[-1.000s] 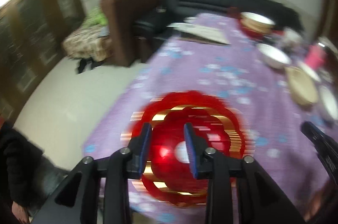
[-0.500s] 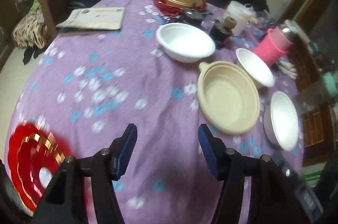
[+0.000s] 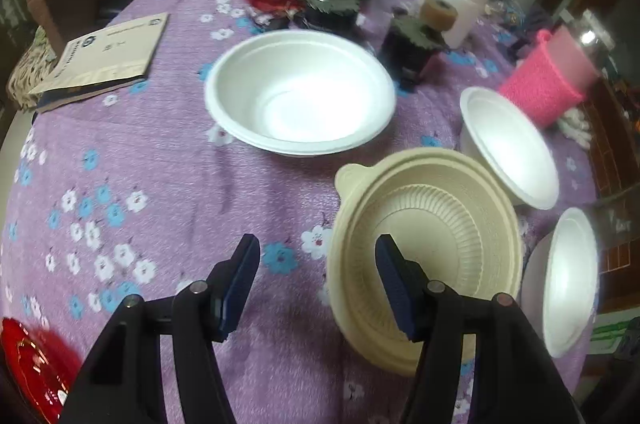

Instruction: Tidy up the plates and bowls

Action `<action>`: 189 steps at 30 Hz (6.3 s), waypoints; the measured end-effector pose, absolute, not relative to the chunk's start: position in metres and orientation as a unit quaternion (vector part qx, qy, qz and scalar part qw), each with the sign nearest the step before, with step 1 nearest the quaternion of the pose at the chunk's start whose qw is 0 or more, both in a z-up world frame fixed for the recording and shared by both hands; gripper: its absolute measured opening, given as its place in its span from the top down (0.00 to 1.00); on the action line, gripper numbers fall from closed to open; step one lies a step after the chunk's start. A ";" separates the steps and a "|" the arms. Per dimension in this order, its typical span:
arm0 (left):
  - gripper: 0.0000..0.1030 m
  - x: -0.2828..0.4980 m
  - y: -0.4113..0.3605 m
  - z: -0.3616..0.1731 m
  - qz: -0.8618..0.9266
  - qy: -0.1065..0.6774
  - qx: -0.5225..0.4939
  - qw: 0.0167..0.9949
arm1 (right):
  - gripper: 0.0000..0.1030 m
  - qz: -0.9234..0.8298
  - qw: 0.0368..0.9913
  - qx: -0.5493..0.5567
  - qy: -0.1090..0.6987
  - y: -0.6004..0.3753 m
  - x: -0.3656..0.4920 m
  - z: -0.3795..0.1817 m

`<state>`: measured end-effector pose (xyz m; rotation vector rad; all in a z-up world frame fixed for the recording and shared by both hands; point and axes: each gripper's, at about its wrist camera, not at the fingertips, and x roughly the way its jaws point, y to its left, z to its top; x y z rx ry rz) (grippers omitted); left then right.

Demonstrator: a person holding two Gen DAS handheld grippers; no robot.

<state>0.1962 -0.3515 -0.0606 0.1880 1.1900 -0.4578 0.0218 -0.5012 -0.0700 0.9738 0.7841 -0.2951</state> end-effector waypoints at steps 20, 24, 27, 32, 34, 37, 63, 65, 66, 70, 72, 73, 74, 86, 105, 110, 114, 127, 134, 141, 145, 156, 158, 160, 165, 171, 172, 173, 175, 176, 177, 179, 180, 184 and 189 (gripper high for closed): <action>0.56 0.204 -0.361 -0.083 -0.210 0.567 0.115 0.789 | 0.66 -0.170 0.781 0.470 0.374 -0.510 0.041 -0.087; 0.80 0.205 -0.359 -0.086 -0.220 0.573 0.096 0.784 | 0.67 -0.182 0.776 0.468 0.381 -0.510 0.047 -0.096; 0.88 0.198 -0.360 -0.081 -0.230 0.567 0.091 0.785 | 0.86 -0.173 0.779 0.466 0.381 -0.510 0.047 -0.098; 0.88 0.180 -0.352 -0.075 -0.236 0.562 0.092 0.787 | 0.90 -0.179 0.788 0.454 0.377 -0.503 0.038 -0.088; 0.88 0.170 -0.342 -0.070 -0.237 0.559 0.089 0.790 | 0.90 -0.172 0.789 0.454 0.376 -0.499 0.031 -0.084; 0.88 0.151 -0.318 -0.057 -0.236 0.549 0.082 0.798 | 0.90 -0.161 0.798 0.446 0.372 -0.485 0.018 -0.071; 0.84 0.078 0.016 -0.024 -0.032 0.495 -0.014 0.868 | 0.89 0.066 0.855 0.258 0.446 -0.153 0.033 -0.037; 0.81 0.078 0.018 -0.033 -0.025 0.493 -0.001 0.869 | 0.89 0.056 0.861 0.234 0.448 -0.138 0.036 -0.047; 0.80 0.078 0.018 -0.038 -0.021 0.493 0.008 0.870 | 0.89 0.051 0.865 0.222 0.448 -0.133 0.037 -0.050; 0.75 0.072 0.018 -0.042 0.012 0.466 0.055 0.883 | 0.89 0.044 0.879 0.186 0.438 -0.125 0.038 -0.059; 0.63 0.067 0.017 -0.037 0.054 0.429 0.093 0.897 | 0.88 0.026 0.891 0.159 0.424 -0.126 0.033 -0.055; 0.58 0.065 0.018 -0.035 0.064 0.413 0.102 0.902 | 0.87 0.025 0.900 0.152 0.408 -0.129 0.031 -0.051; 0.48 0.063 0.018 -0.032 0.076 0.398 0.109 0.908 | 0.87 0.030 0.903 0.153 0.400 -0.133 0.030 -0.049; 0.39 0.043 0.020 0.003 0.096 0.320 0.089 0.938 | 0.87 -0.007 0.915 0.213 0.343 -0.215 0.002 -0.034; 0.38 0.020 -0.116 0.015 -0.025 0.292 0.160 0.943 | 0.87 -0.057 0.908 0.261 0.324 -0.306 -0.014 -0.040; 0.38 0.021 -0.139 0.011 -0.043 0.296 0.171 0.939 | 0.87 -0.072 0.906 0.270 0.318 -0.330 -0.016 -0.037; 0.38 0.024 -0.151 0.007 -0.051 0.302 0.176 0.935 | 0.87 -0.082 0.903 0.280 0.317 -0.345 -0.017 -0.039; 0.38 0.032 -0.172 -0.001 -0.066 0.314 0.186 0.928 | 0.87 -0.092 0.893 0.299 0.323 -0.364 -0.012 -0.047; 0.38 0.048 -0.182 -0.004 -0.109 0.354 0.178 0.912 | 0.87 -0.094 0.889 0.303 0.332 -0.372 -0.007 -0.052; 0.38 0.138 -0.173 0.044 -0.173 0.442 0.080 0.877 | 0.87 -0.101 0.887 0.310 0.326 -0.404 0.005 -0.029; 0.38 0.204 -0.196 0.066 -0.146 0.439 0.078 0.883 | 0.87 -0.083 0.875 0.352 0.322 -0.435 0.036 -0.011; 0.39 0.330 -0.316 -0.020 -0.127 0.530 0.139 0.827 | 0.87 -0.107 0.814 0.447 0.356 -0.483 0.152 -0.051; 0.39 0.341 -0.325 -0.031 -0.127 0.545 0.139 0.817 | 0.87 -0.114 0.810 0.449 0.359 -0.492 0.163 -0.057; 0.39 0.346 -0.334 -0.040 -0.132 0.549 0.146 0.812 | 0.87 -0.116 0.809 0.451 0.359 -0.499 0.172 -0.062; 0.38 0.353 -0.346 -0.053 -0.144 0.561 0.143 0.803 | 0.81 -0.143 0.809 0.421 0.384 -0.504 0.192 -0.068; 0.38 0.353 -0.347 -0.056 -0.155 0.574 0.125 0.794 | 0.75 -0.157 0.809 0.416 0.385 -0.511 0.198 -0.065; 0.38 0.352 -0.348 -0.058 -0.159 0.577 0.123 0.792 | 0.70 -0.150 0.806 0.423 0.386 -0.511 0.198 -0.067; 0.38 0.353 -0.351 -0.061 -0.161 0.581 0.125 0.788 | 0.70 -0.142 0.801 0.431 0.392 -0.511 0.202 -0.071; 0.39 0.353 -0.355 -0.068 -0.162 0.587 0.132 0.782 | 0.70 -0.136 0.796 0.433 0.401 -0.508 0.210 -0.075; 0.39 0.352 -0.355 -0.071 -0.161 0.590 0.135 0.780 | 0.70 -0.136 0.793 0.435 0.403 -0.507 0.212 -0.077; 0.40 0.352 -0.355 -0.073 -0.160 0.592 0.134 0.778 | 0.70 -0.135 0.789 0.440 0.407 -0.506 0.215 -0.080; 0.59 0.352 -0.352 -0.076 -0.162 0.599 0.121 0.775 | 0.70 -0.135 0.786 0.439 0.414 -0.503 0.219 -0.083; 0.68 0.352 -0.351 -0.078 -0.166 0.606 0.111 0.770 | 0.72 -0.140 0.787 0.433 0.416 -0.500 0.219 -0.083; 0.83 0.338 -0.346 -0.073 -0.186 0.605 0.083 0.769 | 0.89 -0.144 0.793 0.423 0.415 -0.491 0.217 -0.081; 0.85 0.305 -0.323 -0.060 -0.194 0.613 0.057 0.764 | 0.92 -0.143 0.802 0.409 0.410 -0.478 0.192 -0.067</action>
